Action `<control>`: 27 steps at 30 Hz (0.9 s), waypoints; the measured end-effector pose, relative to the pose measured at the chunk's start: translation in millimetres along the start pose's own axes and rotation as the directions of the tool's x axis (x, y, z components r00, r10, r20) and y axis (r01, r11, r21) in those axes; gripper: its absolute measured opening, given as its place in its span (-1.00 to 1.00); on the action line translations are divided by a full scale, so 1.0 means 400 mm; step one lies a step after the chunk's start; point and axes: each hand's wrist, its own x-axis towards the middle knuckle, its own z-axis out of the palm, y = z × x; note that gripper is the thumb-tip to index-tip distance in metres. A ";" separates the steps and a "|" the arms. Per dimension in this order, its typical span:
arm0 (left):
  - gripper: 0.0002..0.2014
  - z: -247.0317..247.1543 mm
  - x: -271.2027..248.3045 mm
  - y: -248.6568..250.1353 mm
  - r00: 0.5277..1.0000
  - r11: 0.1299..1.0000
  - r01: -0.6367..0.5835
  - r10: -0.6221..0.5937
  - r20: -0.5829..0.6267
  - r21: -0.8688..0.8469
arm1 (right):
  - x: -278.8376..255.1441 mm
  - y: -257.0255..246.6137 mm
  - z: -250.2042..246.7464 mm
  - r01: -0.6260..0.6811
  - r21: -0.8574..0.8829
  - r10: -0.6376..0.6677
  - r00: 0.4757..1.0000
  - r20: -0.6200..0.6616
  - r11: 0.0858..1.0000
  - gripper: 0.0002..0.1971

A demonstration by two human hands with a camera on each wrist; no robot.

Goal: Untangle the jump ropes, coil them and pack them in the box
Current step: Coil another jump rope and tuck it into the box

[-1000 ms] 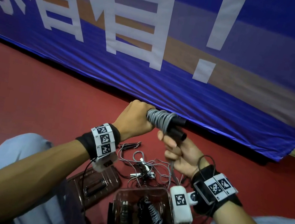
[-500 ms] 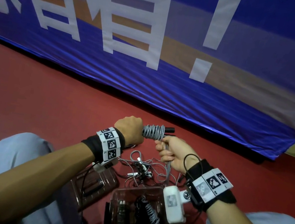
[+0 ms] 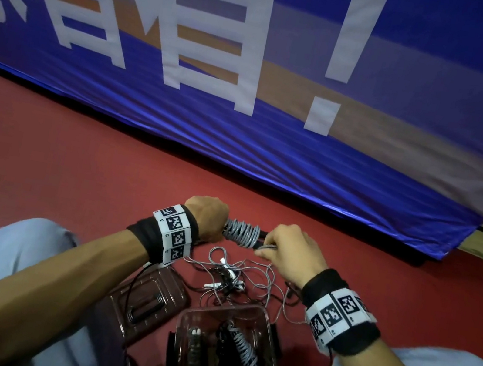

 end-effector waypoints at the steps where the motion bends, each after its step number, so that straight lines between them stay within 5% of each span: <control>1: -0.80 -0.002 -0.002 0.001 0.999 0.998 -0.031 0.032 -0.013 0.053 | 0.002 0.002 -0.004 0.023 -0.018 -0.023 0.999 -0.027 1.000 -0.52; 5: -0.79 0.000 -0.005 0.000 0.978 0.953 -0.187 0.205 -0.049 0.240 | 0.007 -0.005 -0.007 0.050 -0.164 -0.056 0.998 -0.032 0.985 -0.35; 12: -0.83 -0.036 -0.012 0.002 0.892 0.793 -0.323 0.438 -0.115 0.516 | 0.030 0.010 0.023 0.011 -0.028 -0.008 0.993 0.115 1.000 -0.27; 17: -0.90 -0.054 -0.017 -0.011 0.756 0.684 -0.447 0.633 -0.165 0.577 | 0.029 0.001 0.028 0.049 0.230 -0.125 0.936 0.328 0.972 -0.45; 19: -0.88 -0.049 -0.009 -0.037 0.664 0.666 -0.505 0.706 -0.247 0.549 | 0.019 -0.011 0.028 0.035 0.341 -0.176 0.903 0.392 0.939 -0.42; 23: -0.85 -0.063 -0.003 -0.089 0.526 0.708 -0.568 0.705 -0.476 0.419 | 0.009 -0.038 -0.011 -0.025 0.600 -0.284 0.864 0.415 0.799 -0.53; 27: -0.83 -0.073 -0.010 -0.114 0.469 0.770 -0.598 0.561 -0.682 0.222 | 0.003 -0.043 -0.055 -0.071 0.790 -0.380 0.848 0.369 0.609 -0.53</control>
